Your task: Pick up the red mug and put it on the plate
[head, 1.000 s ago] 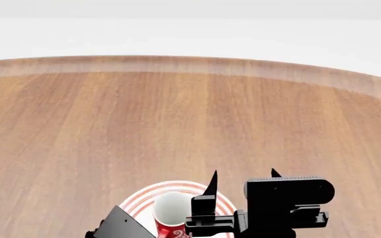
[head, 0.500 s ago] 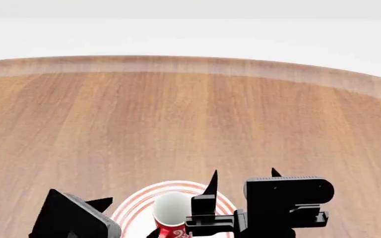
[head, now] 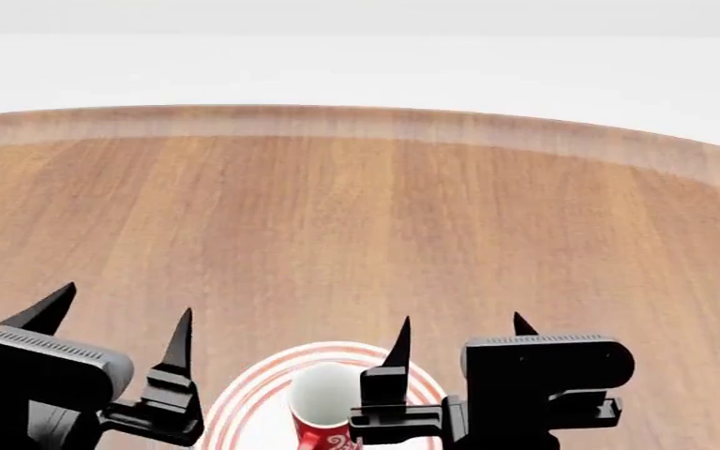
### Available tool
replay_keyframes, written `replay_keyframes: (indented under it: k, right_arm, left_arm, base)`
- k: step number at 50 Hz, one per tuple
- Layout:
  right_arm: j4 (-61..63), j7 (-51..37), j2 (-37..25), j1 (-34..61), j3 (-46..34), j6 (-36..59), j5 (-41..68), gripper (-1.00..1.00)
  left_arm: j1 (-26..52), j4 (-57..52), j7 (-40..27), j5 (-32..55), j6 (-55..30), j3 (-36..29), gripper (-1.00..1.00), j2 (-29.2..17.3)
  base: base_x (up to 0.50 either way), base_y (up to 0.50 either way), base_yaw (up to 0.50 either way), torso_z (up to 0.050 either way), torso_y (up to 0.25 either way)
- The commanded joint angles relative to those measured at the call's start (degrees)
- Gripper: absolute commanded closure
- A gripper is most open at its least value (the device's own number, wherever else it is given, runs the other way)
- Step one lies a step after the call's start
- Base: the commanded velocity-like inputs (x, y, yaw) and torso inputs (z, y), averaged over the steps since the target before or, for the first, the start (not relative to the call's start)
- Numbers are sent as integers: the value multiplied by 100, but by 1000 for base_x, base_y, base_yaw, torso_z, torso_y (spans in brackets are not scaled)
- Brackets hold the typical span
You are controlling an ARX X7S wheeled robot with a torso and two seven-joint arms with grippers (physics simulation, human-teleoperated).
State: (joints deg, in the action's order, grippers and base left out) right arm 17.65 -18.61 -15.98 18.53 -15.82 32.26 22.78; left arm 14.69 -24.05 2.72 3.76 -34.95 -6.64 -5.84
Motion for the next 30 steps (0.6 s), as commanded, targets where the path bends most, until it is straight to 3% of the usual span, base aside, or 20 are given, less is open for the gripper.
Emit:
replay_keyframes:
  k: [1,26,30]
  right_arm:
    - [22,-24,-19,-8,-5,-58,10,-100]
    - [219,-127,-72,-26,-10,-162,12,-100]
    - [428,-57,-80,-231,46,-764,-93,-100]
  left_arm:
    - [-8,34,-345,-82,284,84,-100,8]
    - [52,-34,-486,61,258,-10,-100,-148]
    - [-54,-115,-556,-22,683,-61,-100,-178]
  base:
    - [0,0,0,0,0]
    - [0,0,0,0,0]
    - [0,0,0,0,0]
